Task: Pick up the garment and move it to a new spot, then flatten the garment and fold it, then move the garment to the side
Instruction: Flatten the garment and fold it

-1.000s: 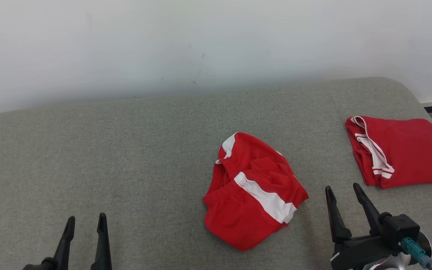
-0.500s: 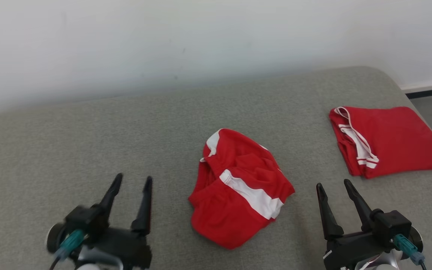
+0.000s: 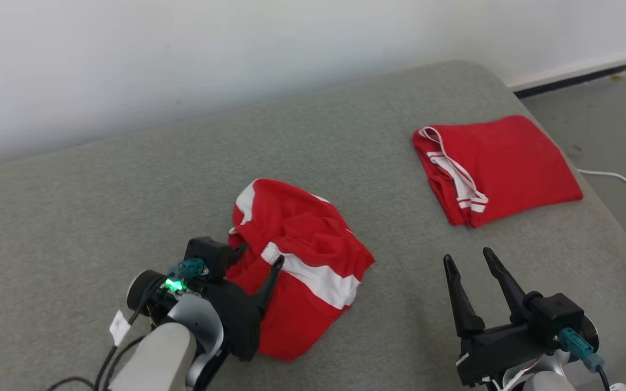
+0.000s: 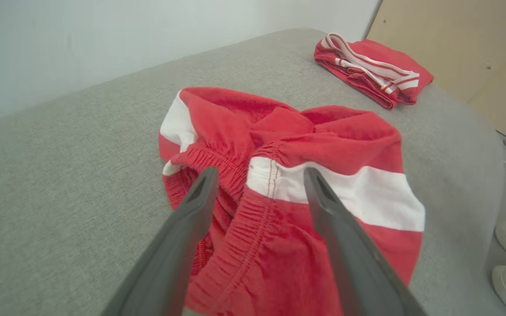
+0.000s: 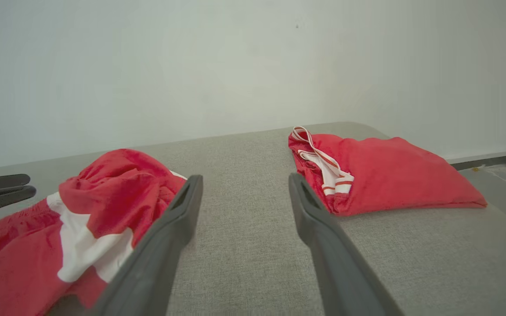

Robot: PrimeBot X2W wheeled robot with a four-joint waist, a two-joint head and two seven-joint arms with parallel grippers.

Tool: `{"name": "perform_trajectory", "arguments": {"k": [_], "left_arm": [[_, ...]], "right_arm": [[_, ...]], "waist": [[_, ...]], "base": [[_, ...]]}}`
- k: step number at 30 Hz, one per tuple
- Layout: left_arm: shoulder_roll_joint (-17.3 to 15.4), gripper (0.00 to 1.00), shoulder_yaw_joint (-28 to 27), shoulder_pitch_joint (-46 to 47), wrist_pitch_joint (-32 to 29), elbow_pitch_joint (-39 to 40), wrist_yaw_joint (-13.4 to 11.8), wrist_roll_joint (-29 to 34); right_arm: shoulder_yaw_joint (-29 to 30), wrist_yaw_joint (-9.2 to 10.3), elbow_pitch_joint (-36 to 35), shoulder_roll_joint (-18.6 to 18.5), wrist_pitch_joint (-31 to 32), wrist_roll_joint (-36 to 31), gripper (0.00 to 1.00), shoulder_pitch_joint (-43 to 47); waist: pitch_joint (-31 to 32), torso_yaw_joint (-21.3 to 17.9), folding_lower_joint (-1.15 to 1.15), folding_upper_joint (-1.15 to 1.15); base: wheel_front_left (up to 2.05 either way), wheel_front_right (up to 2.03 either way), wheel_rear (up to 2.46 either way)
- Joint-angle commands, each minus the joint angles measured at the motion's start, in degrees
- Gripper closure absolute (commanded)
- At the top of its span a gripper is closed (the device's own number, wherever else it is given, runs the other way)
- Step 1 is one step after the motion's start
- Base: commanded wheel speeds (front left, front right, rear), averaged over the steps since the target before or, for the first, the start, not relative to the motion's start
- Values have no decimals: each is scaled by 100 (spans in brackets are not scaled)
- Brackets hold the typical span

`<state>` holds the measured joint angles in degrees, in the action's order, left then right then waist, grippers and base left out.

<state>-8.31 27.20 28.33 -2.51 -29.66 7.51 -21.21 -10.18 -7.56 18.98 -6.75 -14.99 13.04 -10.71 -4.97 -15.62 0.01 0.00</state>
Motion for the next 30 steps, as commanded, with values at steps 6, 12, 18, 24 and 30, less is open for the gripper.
{"name": "perform_trajectory", "arguments": {"k": [6,12,18,24,30], "left_arm": [[-199,0,307,342,-430,-284,-10,-216],[-216,0,524,445,-638,-373,-10,-475],[-140,100,795,529,-549,-252,-9,-873],[23,100,755,911,182,-101,-9,-1209],[213,100,653,1658,901,-224,-10,-1217]], "right_arm": [[82,16,-35,20,-25,17,0,-21],[108,16,-53,72,-25,-45,0,-13],[149,16,-77,76,-24,-55,0,-64],[180,16,-75,73,-25,-60,0,-97],[88,16,-42,101,-25,-33,0,-171]], "waist": [[-230,-345,-1,0],[-239,-312,-1,0],[-266,-210,-1,0],[-298,-103,-1,0],[-318,-132,-1,0]], "base": [[0,0,0],[0,0,0],[0,0,0],[0,0,0],[0,0,0]]}}
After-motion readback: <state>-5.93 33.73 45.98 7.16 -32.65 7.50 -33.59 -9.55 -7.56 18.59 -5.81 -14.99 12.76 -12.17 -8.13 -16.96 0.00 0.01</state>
